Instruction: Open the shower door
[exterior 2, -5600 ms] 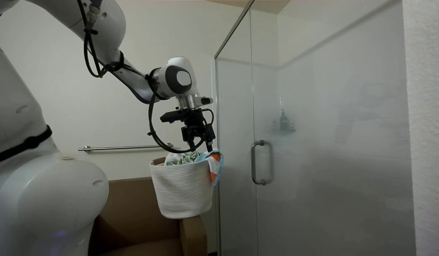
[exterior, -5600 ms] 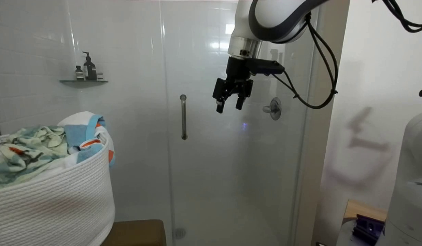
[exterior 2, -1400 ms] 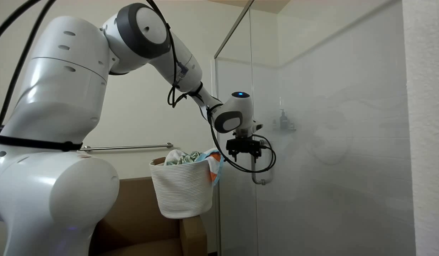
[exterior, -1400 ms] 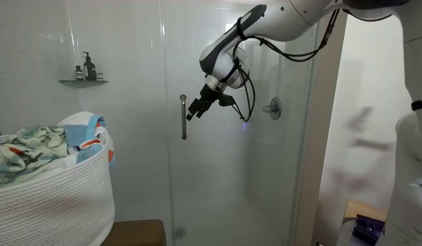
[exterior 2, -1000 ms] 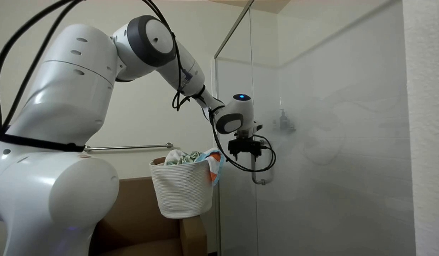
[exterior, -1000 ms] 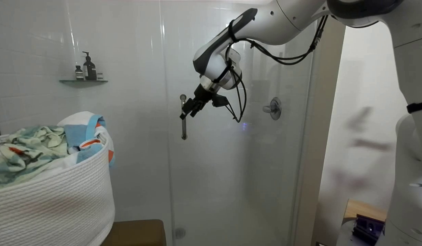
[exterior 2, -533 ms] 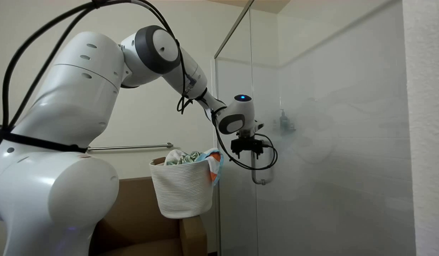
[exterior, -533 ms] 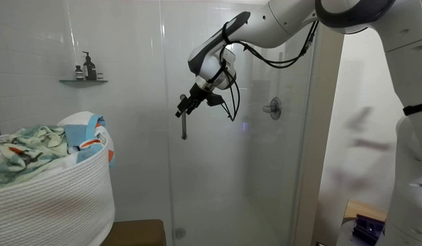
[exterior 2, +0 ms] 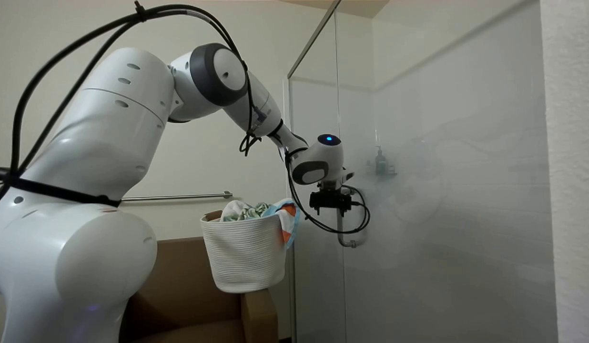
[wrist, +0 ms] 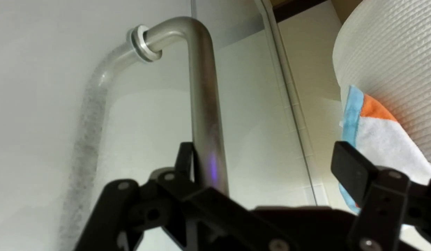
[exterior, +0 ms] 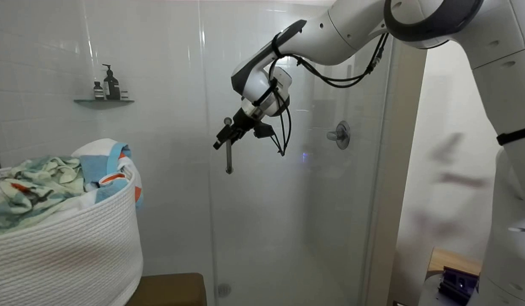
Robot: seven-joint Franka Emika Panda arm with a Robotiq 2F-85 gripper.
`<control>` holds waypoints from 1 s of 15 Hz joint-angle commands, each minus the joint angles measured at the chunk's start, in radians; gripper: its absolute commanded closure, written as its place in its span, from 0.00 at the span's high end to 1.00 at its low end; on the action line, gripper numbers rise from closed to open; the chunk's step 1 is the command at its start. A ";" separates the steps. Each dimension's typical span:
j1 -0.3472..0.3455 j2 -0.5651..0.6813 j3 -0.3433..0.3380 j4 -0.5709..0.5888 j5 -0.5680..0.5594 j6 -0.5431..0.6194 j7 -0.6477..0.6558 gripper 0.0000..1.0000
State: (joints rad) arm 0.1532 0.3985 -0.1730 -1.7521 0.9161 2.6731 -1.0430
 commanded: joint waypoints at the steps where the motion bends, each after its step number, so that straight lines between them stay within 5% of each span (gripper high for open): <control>1: -0.036 0.019 0.041 0.023 0.084 0.005 -0.107 1.00; 14: -0.127 0.021 0.121 0.015 0.239 -0.182 -0.337 1.00; 15: -0.178 0.017 0.178 0.013 0.212 -0.182 -0.333 1.00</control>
State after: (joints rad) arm 0.0404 0.4173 -0.0889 -1.7265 1.1097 2.5609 -1.3194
